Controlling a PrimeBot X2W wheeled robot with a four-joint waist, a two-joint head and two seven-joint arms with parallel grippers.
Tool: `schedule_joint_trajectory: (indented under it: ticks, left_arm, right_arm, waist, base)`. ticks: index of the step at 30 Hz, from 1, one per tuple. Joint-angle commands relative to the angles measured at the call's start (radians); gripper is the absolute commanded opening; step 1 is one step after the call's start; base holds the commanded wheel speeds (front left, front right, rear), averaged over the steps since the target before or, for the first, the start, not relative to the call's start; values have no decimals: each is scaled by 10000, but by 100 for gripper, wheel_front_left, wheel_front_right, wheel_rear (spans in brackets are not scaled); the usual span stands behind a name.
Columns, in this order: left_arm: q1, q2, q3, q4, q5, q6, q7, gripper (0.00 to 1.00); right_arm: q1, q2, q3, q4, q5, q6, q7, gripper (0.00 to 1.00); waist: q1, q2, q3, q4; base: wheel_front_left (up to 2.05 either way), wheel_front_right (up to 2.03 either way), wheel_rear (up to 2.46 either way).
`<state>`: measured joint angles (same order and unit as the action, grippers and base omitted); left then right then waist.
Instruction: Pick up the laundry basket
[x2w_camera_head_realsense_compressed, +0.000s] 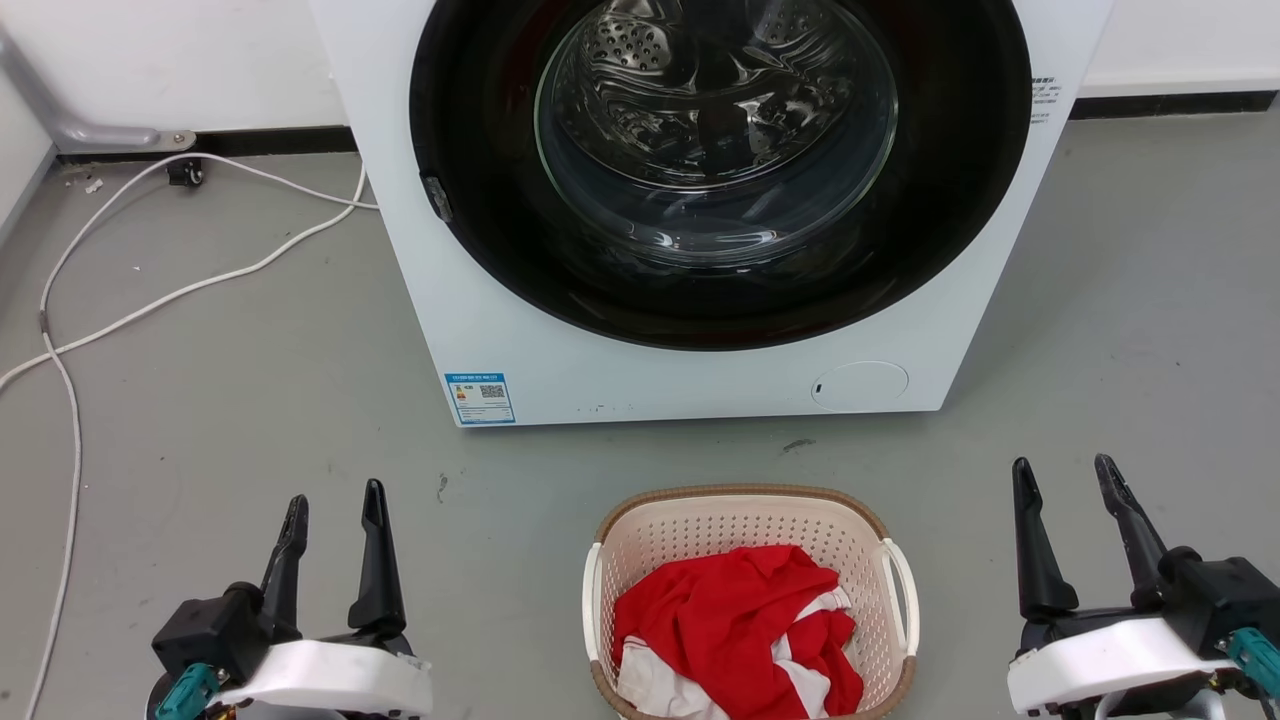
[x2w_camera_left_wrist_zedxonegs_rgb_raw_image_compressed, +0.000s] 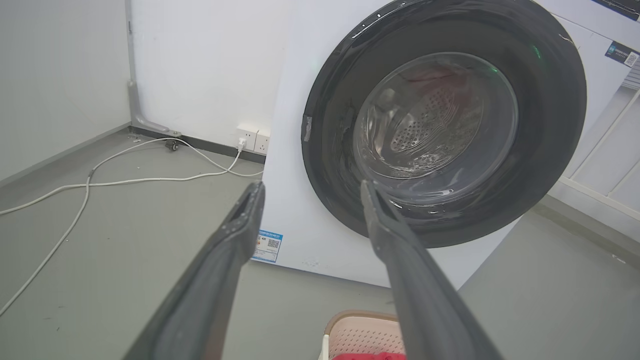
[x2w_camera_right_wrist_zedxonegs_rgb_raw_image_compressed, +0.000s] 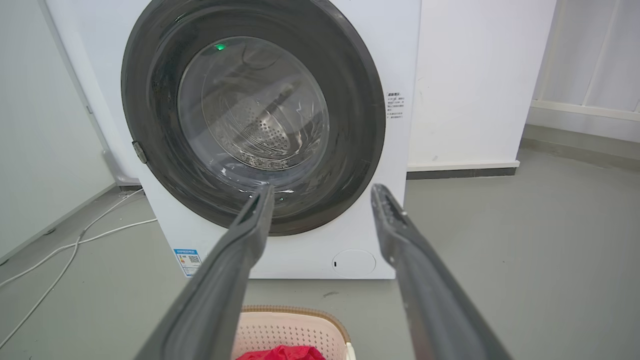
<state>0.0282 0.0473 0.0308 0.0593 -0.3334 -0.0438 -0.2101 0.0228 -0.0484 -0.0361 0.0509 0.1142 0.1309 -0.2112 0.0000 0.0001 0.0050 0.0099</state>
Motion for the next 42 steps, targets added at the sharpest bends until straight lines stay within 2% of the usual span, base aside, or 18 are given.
schedule_joint_trajectory:
  ticks: [1, 27, 42]
  left_arm:
    - [73, 35, -19, -103, 226, 16, -83, 100]
    - [297, 45, -106, -216, 2059, 172, -578, 100]
    - [305, 42, -50, -139, 1950, 151, -579, 100]
  right_arm:
    - [68, -27, -13, -125, -238, -2, -77, 100]
    - [287, -30, -57, -232, -1845, -3, -562, 100]
    - [287, -30, -52, -130, -1586, -3, -543, 100]
  waist:
    - [0, -1, 6, -1]
    - [0, -1, 19, -3]
    - [0, -1, 4, -2]
  base:
    - [0, 0, 0]
    - [0, 0, 0]
    - [0, 0, 0]
